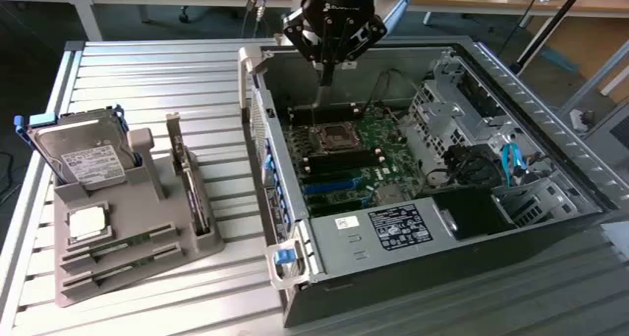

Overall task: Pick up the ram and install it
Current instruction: 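Reach for the ram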

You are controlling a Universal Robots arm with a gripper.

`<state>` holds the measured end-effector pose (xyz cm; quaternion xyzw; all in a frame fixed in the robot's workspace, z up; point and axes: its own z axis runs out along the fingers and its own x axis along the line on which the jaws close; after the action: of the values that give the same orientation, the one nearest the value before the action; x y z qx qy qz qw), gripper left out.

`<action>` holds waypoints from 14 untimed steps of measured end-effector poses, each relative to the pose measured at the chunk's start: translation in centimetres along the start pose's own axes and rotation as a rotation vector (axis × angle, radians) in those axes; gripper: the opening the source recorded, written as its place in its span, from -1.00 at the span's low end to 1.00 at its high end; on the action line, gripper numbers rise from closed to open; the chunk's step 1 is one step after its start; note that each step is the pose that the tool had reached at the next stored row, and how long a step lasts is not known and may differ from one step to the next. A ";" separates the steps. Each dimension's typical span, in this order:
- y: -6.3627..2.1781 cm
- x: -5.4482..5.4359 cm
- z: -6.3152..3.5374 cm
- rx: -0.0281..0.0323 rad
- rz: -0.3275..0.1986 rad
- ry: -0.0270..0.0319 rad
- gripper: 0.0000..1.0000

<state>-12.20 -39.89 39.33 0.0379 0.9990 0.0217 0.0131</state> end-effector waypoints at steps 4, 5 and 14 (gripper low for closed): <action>0.00 0.0 0.00 0.0000 0.000 0.0000 -0.79; 0.00 0.1 0.00 0.0000 0.000 -0.0001 -0.79; -0.31 4.1 -0.11 0.0000 0.000 0.0000 -0.79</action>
<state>-16.31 -39.90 39.33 0.0377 0.9990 0.0217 0.0131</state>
